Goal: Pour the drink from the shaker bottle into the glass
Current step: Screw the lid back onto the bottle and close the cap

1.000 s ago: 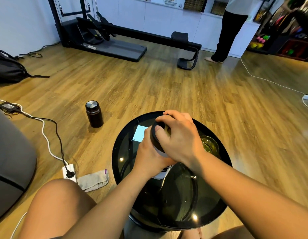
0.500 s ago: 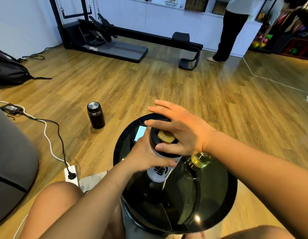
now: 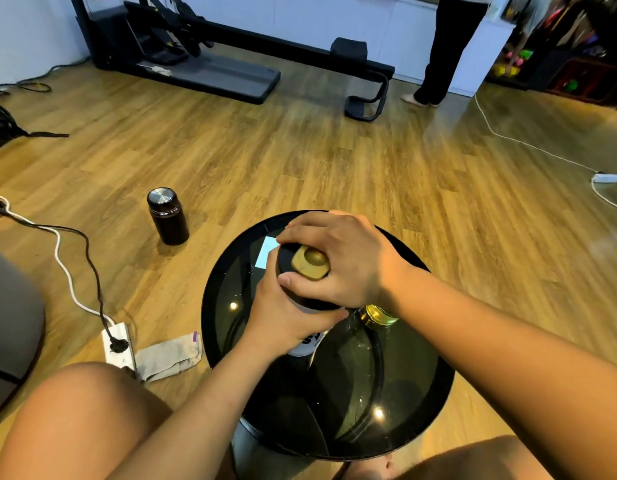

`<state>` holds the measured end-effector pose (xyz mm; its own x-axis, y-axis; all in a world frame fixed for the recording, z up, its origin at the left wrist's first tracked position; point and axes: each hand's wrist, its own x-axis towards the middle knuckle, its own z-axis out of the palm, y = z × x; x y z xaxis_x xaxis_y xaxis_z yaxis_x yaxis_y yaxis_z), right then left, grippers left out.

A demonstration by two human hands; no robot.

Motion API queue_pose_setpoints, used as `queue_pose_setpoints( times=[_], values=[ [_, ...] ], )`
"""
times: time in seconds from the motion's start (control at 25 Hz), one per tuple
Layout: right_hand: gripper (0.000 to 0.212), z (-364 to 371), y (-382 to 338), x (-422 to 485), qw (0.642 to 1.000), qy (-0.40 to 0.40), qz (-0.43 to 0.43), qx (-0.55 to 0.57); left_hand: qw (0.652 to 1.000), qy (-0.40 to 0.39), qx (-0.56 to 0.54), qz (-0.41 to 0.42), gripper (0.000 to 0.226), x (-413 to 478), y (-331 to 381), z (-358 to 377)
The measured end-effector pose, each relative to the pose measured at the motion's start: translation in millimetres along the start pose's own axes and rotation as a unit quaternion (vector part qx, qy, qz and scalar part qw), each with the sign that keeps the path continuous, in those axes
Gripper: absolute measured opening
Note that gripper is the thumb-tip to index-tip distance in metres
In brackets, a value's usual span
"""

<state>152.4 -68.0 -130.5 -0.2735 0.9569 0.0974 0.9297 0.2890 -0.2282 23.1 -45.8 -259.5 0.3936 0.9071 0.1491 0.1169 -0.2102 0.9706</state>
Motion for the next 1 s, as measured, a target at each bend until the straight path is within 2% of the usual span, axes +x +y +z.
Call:
queue_pose_setpoints(
  times=[0.16,0.24,0.36,0.44,0.56,0.72,1.0],
  values=[
    [0.059,0,0,-2,1.0,0.028,0.011,0.008,0.999,0.026,-0.004,-0.028,0.116,-7,3,12],
    [0.065,-1,0,-1,1.0,0.026,0.012,0.01,0.999,-0.025,0.002,-0.033,0.115,1,3,0],
    [0.071,-3,1,-1,1.0,0.01,0.004,0.013,0.987,-0.162,0.011,-0.002,0.118,26,7,-31],
    [0.067,-3,2,0,1.0,0.003,-0.005,0.012,0.981,-0.196,0.004,0.016,0.112,35,10,-36],
    [0.064,-3,4,1,1.0,0.011,0.002,0.014,0.988,-0.154,-0.012,0.012,0.092,29,5,-23],
    [0.066,1,4,2,0.999,0.041,0.009,0.015,0.996,-0.088,-0.028,0.01,0.092,24,1,-13],
    [0.051,4,12,3,0.997,0.062,0.034,0.025,1.0,0.003,-0.024,0.006,0.093,16,9,9]
  ],
)
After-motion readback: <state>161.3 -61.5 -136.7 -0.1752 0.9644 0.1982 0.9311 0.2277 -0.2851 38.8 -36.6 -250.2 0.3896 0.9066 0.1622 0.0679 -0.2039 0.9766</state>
